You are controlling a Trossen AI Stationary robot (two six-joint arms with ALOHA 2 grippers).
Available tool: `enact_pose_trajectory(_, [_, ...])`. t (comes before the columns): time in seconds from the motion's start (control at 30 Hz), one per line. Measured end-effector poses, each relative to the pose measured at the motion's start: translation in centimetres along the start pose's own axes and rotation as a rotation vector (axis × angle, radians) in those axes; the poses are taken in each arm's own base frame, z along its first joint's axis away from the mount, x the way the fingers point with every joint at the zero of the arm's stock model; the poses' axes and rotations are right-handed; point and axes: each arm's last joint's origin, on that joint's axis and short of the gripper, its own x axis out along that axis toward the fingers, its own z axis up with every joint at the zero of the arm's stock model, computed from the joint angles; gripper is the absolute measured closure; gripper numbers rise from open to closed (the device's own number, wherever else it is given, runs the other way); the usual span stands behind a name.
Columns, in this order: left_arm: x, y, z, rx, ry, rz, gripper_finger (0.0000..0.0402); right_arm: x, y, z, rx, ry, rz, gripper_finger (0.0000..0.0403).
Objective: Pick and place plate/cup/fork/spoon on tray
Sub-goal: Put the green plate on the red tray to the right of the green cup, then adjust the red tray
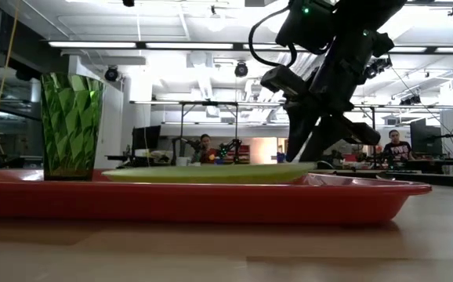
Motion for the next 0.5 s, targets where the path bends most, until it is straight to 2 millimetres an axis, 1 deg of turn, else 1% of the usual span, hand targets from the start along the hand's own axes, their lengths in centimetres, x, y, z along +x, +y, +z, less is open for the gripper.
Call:
enact_pose_trajectory(0.17, [0.0,0.0,0.0,0.0,0.0,0.0,0.0213,0.0,-0.1,0.0,0.001,-0.004,-0.012,0.028])
enact_pose_trajectory(0.33, [0.0,0.0,0.0,0.001,0.0,0.0,0.0213,-0.1,-0.8,0.1,0.008,0.028,-0.07,0.025])
enact_pose_trajectory(0.4, [0.0,0.0,0.0,0.001,0.0,0.0,0.0213,-0.6,-1.1,0.2,-0.007,0.036,-0.095,0.0239])
enact_pose_trajectory(0.5, [0.0,0.0,0.0,0.001,0.0,0.0,0.0213,-2.1,-1.5,0.1,-0.047,0.041,-0.13,0.0226])
